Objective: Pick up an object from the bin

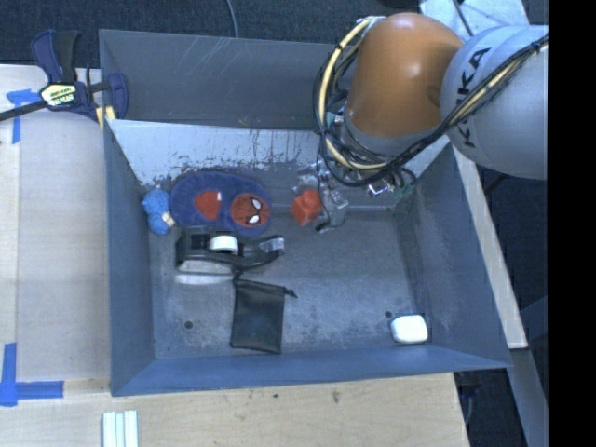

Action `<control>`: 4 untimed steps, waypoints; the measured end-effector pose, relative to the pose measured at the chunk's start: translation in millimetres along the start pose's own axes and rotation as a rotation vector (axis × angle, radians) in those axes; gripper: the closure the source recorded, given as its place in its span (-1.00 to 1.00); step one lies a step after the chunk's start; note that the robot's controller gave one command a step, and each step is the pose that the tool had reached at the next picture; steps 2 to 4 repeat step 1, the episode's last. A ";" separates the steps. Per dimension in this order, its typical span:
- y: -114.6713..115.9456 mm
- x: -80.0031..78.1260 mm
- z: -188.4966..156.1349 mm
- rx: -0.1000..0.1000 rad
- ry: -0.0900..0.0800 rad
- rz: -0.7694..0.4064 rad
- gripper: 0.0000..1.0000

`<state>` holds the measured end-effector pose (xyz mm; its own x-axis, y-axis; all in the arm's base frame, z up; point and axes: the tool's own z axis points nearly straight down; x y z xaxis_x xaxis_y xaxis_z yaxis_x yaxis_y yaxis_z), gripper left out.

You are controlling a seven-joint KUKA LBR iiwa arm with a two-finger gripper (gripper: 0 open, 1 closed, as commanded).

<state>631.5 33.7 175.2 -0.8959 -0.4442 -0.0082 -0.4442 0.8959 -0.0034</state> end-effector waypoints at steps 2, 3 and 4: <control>-0.8 -1.1 -12.8 -0.001 0.002 0.003 1.00; -0.8 -1.1 -12.8 -0.001 0.002 0.003 1.00; -0.8 -1.1 -12.8 -0.001 0.002 0.003 1.00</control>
Offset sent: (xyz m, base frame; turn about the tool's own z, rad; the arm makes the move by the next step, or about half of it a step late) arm -0.0001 0.0000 0.0113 0.0000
